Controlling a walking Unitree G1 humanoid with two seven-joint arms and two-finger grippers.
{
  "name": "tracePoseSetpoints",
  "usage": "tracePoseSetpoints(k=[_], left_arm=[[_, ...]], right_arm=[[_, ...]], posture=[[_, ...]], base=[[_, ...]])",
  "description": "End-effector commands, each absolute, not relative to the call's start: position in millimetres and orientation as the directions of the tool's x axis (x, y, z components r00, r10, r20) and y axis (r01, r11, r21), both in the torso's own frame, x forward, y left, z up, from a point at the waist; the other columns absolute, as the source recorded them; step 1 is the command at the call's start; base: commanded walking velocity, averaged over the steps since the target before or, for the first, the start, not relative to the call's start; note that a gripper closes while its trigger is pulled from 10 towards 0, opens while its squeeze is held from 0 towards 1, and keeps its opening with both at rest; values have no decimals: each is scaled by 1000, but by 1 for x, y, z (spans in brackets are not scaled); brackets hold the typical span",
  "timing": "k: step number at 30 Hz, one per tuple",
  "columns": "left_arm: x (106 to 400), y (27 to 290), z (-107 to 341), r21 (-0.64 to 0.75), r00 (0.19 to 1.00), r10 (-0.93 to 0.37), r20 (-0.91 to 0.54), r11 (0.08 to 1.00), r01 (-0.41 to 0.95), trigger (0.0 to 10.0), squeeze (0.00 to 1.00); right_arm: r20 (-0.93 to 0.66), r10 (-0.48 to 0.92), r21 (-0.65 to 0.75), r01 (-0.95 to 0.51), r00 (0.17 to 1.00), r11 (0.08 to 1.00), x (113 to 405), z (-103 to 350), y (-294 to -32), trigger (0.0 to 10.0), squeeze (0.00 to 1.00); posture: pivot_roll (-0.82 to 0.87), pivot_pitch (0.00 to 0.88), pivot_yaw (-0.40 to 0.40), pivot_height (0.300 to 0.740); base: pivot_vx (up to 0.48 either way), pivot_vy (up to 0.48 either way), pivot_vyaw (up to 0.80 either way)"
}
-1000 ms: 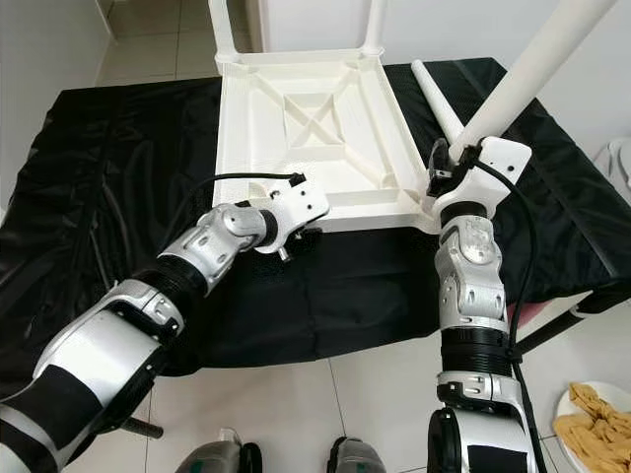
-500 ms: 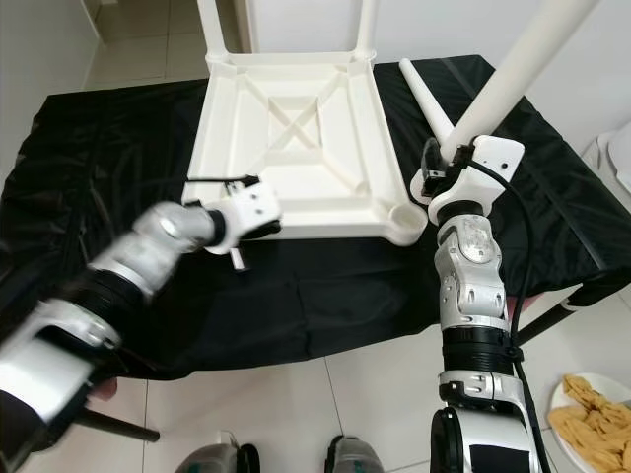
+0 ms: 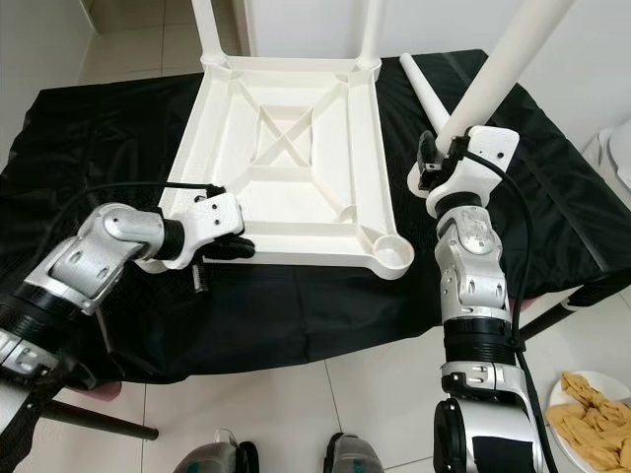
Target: Building children table
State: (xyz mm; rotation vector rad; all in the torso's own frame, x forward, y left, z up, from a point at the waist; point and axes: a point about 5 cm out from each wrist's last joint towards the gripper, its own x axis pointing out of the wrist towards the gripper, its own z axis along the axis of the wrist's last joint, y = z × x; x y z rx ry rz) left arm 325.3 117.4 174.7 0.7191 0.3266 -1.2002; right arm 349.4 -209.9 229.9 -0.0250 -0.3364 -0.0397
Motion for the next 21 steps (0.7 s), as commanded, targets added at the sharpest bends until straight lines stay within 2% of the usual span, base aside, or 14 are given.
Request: tracePoseSetpoints(k=[1, 4, 5, 8, 14, 18, 21], left_arm=[[317, 132, 163, 213, 229, -697, -679, 111, 971, 0, 0], [319, 132, 167, 222, 246, -703, -668, 127, 967, 0, 0], [323, 127, 173, 252, 283, -715, -640, 152, 956, 9961, 0], [326, 122, 181, 227, 302, -738, -604, 203, 952, 10000, 0], [328, 114, 194, 222, 308, -779, -546, 220, 950, 10000, 0], [339, 99, 217, 226, 364, -830, -422, 292, 929, 10000, 0], [342, 95, 222, 227, 375, -840, -392, 307, 924, 10000, 0]], right_arm=[[340, -25, -23, 34, 940, 999, 351, 233, -208, 10000, 0], [341, -21, -23, 31, 940, 999, 352, 234, -207, 10000, 0], [341, -16, -22, 25, 940, 999, 352, 234, -207, 10000, 0], [339, -1, -18, 8, 941, 1000, 353, 235, -205, 10000, 0], [323, 28, -5, -28, 946, 1000, 354, 234, -202, 10000, 0], [303, 103, -11, -105, 947, 994, 354, 231, -193, 10000, 0], [297, 124, -10, -126, 947, 992, 354, 232, -191, 10000, 0]], posture=[[46, 97, 29, 740], [46, 95, 28, 740], [45, 93, 27, 740], [44, 92, 26, 740], [43, 89, 25, 740], [40, 88, 15, 740], [40, 89, 12, 740]], base=[[0, 0, 0], [0, 0, 0], [0, 0, 0], [0, 0, 0], [0, 0, 0], [0, 0, 0], [0, 0, 0]])
